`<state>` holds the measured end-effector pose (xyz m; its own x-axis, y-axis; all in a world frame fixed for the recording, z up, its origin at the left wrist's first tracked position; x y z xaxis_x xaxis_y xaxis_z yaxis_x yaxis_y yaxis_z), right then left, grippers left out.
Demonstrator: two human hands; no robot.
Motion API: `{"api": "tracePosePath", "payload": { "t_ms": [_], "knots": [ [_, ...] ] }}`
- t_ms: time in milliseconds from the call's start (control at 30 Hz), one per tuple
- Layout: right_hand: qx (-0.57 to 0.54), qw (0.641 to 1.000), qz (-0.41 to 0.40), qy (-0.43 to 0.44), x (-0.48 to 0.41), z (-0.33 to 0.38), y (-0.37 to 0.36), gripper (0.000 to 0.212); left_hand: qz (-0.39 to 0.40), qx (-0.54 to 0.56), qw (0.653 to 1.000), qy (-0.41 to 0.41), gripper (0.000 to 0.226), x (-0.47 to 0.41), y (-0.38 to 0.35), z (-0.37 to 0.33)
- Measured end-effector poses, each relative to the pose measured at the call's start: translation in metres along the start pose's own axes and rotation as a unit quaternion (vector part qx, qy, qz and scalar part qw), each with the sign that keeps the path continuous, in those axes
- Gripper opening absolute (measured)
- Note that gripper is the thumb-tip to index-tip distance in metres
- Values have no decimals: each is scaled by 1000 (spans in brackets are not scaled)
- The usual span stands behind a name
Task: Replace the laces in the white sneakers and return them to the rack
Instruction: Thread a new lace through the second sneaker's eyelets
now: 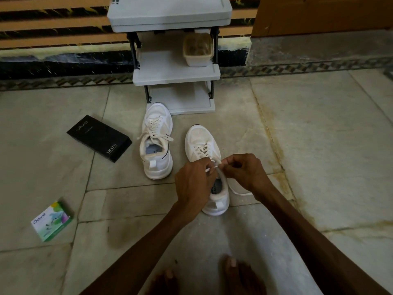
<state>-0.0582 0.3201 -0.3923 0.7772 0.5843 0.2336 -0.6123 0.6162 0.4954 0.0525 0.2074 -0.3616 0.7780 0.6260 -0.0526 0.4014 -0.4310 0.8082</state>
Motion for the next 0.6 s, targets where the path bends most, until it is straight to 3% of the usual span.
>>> {"api": "tracePosePath", "payload": {
  "t_ms": [233,433,600],
  "knots": [
    [-2,999,-20,38,2,3,-1,8,-10,-45,999,8,17,0,0,-2],
    [11,997,-6,77,6,10,-2,13,20,-8,1000,-1,22,-1,-7,-4],
    [-4,997,2,78,2,11,2,10,59,1,996,74,18,-5,-8,-5]
  ]
}}
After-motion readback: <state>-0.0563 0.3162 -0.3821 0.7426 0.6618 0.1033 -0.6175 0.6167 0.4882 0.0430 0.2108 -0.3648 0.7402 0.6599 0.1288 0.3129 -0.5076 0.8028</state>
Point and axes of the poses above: each hand's wrist, its own x-axis away from the middle knuckle, its own y-axis out of the back of the hand, z = x × y, the point moved 9 cm from there along -x, towards the middle knuckle
